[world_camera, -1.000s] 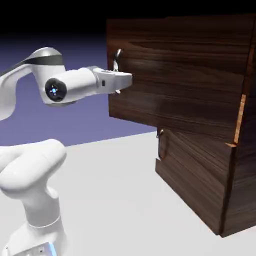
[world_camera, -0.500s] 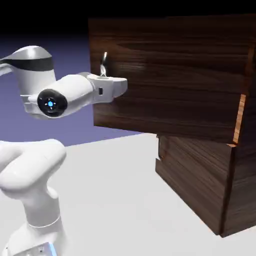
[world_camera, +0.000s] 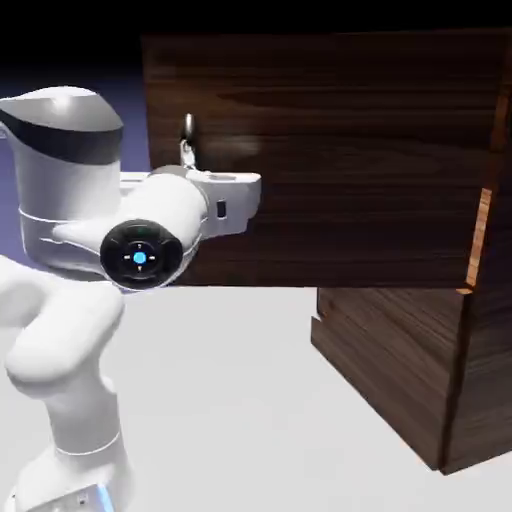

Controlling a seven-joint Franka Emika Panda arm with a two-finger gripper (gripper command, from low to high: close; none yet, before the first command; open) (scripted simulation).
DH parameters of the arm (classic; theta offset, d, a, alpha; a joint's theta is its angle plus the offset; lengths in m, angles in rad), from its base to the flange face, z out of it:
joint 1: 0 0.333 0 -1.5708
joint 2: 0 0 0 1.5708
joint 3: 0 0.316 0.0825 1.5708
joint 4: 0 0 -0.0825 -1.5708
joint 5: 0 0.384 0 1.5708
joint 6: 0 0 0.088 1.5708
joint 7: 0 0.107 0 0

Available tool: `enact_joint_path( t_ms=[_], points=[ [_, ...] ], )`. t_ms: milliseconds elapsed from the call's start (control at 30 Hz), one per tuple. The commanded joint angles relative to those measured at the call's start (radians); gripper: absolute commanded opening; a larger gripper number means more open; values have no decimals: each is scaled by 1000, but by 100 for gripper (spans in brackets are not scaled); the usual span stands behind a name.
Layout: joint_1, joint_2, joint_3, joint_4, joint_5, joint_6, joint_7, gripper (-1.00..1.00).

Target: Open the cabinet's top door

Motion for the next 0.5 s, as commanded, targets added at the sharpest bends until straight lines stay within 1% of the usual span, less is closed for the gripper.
enact_joint_path(
  t_ms=[0, 233, 467],
  points=[
    [33, 32, -35, 36, -21, -28, -13, -100],
    [284, 212, -275, 281, -126, -213, -84, -100],
    [538, 305, -496, 481, -180, -346, -120, -100]
  ],
)
